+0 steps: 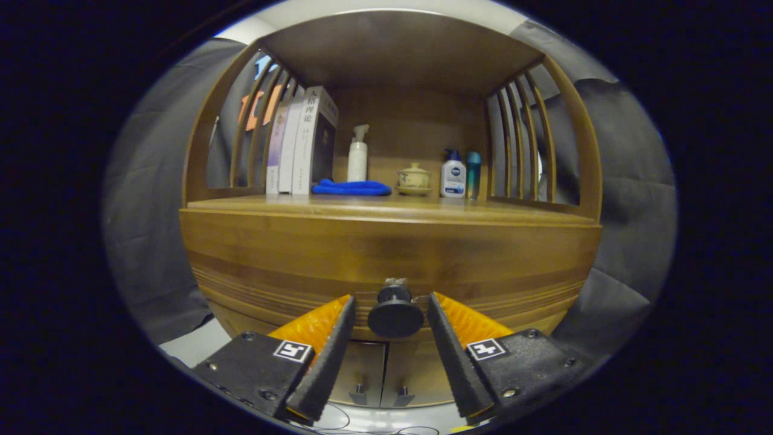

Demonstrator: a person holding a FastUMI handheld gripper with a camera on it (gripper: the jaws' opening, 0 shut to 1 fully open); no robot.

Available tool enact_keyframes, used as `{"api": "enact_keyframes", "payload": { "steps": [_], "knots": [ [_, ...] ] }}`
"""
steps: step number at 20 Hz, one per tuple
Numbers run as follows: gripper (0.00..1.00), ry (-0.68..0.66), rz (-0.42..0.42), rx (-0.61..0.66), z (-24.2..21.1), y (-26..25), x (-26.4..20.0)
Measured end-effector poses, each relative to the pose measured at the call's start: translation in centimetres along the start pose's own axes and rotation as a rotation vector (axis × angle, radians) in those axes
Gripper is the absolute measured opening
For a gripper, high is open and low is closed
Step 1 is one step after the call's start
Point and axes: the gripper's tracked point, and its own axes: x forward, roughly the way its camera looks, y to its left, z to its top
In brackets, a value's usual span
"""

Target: Pull open the drawer, take out the items inside it, and place them on the countertop above the cabinet.

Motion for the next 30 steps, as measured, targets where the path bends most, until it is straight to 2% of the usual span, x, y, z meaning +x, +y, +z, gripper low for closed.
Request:
{"api": "enact_keyframes", "payload": {
  "steps": [3,10,13,18,30],
  "knots": [
    [0.75,0.005,-0.020,0.006,-0.3,-0.2,0.4],
    [0.46,0.006,-0.042,-0.029,0.0,-0.6,0.3],
    [0.42,0.027,-0.025,-0.023,-0.2,-0.4,0.3],
    [0.37,0.050,-0.012,-0.029,-0.2,-0.6,-0.1],
    [0.36,0.072,0.005,-0.045,-0.3,-0.7,-1.2]
  ]
}}
